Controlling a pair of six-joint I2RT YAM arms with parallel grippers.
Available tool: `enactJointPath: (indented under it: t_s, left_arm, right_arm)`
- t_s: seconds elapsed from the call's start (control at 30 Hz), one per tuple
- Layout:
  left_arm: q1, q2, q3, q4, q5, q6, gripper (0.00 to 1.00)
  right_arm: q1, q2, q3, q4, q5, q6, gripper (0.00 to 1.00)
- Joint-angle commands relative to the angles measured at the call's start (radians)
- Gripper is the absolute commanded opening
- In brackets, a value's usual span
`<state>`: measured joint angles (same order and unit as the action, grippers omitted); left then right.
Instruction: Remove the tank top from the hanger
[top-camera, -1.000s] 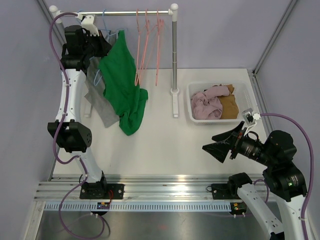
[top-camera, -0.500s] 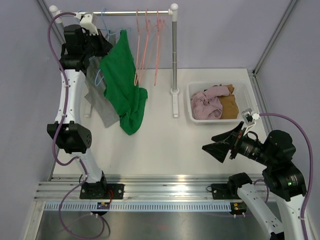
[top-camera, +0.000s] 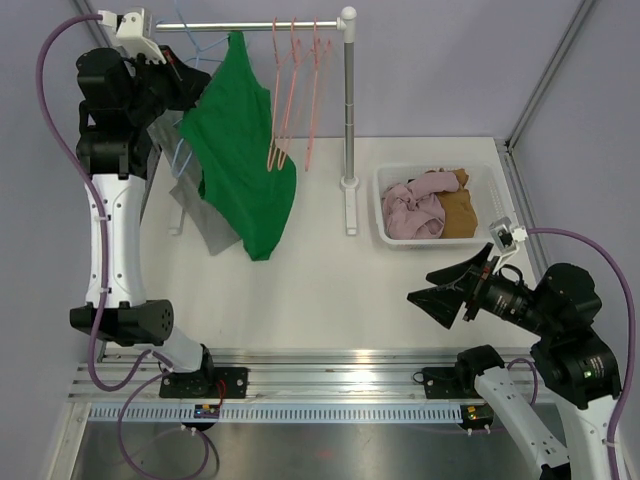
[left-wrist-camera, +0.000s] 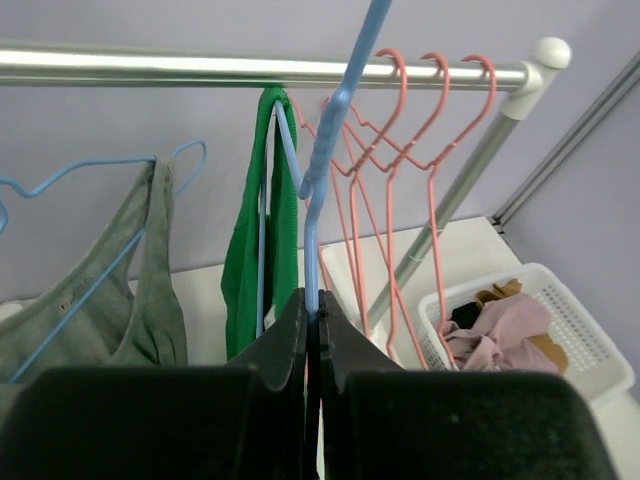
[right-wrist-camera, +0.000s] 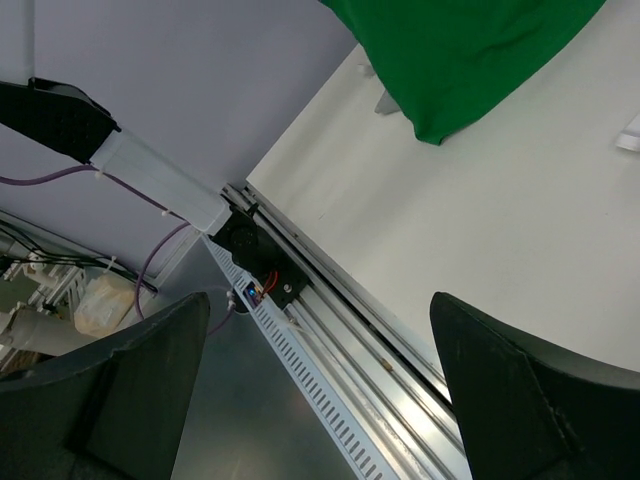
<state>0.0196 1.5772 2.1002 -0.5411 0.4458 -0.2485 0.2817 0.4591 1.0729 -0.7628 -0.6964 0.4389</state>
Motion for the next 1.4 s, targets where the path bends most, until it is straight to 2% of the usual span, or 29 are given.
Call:
enactJointPath:
  t_s: [0.0, 0.13, 0.3, 0.4, 0.57, 0.67, 0.73, 0.8, 0.93, 0.97, 1.07, 1.13, 1.23, 1.27, 1.3, 1.37]
  left_arm:
    - [-0.003, -0.063, -0.009, 0.005, 0.034, -0.067, 0.00]
    - [-0.003, -0.210, -0.112, -0.034, 0.053, -0.123, 0.00]
    - [-0.001, -0.443, -0.386, -0.046, 0.041, -0.140, 0.00]
    - [-0.003, -0.606, -0.515, -0.074, 0.047, -0.138, 0.00]
    - [-0.003, -0.873, -0.839, -0.189, -0.016, -0.078, 0.00]
    - [-0.003, -1.000, -0.966, -0.235, 0.036, -0.098, 0.00]
    - [-0.004, -1.055, -1.022, -0.244, 0.149, -0.132, 0.00]
    - [-0.003, -1.080, -1.109, -0.231, 0.299, -0.153, 0.00]
    - [-0.009, -1.123, -1.233, -0.186, 0.378, -0.215, 0.00]
    - [-0.013, -1.122, -1.265, -0.166, 0.395, -0.221, 0.00]
    - [-0.058, -1.047, -1.365, -0.065, 0.441, -0.227, 0.00]
    - [-0.108, -1.002, -1.425, 0.001, 0.444, -0.260, 0.00]
    - [-0.208, -0.941, -1.462, 0.145, 0.375, -0.329, 0.00]
    - [-0.293, -0.930, -1.459, 0.170, 0.343, -0.337, 0.00]
    - [-0.334, -0.918, -1.457, 0.217, 0.270, -0.344, 0.00]
    - [-0.424, -0.915, -1.467, 0.285, 0.175, -0.371, 0.00]
  right_arm:
    - [0.004, 0.021, 0.067, -0.030, 0.005, -0.051, 0.99]
    - [0.005, 0.064, 0.126, -0.067, 0.015, -0.100, 0.99]
    - [0.004, 0.081, 0.141, -0.038, 0.055, -0.059, 1.00]
    - [0.004, 0.066, 0.087, 0.054, 0.052, 0.015, 0.99]
    - [0.004, 0.119, -0.010, 0.169, 0.000, 0.096, 1.00]
    - [0.005, 0.144, -0.114, 0.299, -0.025, 0.148, 0.99]
    - [0.005, 0.174, -0.203, 0.421, -0.049, 0.199, 0.99]
    - [0.004, 0.220, -0.260, 0.505, -0.060, 0.251, 1.00]
    - [0.022, 0.315, -0.382, 0.712, -0.032, 0.314, 1.00]
    - [0.060, 0.334, -0.392, 0.736, -0.013, 0.320, 0.99]
    - [0.157, 0.421, -0.387, 0.752, 0.122, 0.313, 0.99]
    - [0.272, 0.492, -0.354, 0.751, 0.263, 0.293, 1.00]
    - [0.372, 0.546, -0.341, 0.790, 0.455, 0.317, 0.99]
    - [0.385, 0.553, -0.346, 0.803, 0.494, 0.328, 0.99]
    - [0.393, 0.567, -0.353, 0.816, 0.553, 0.352, 1.00]
    - [0.398, 0.605, -0.369, 0.844, 0.587, 0.366, 0.99]
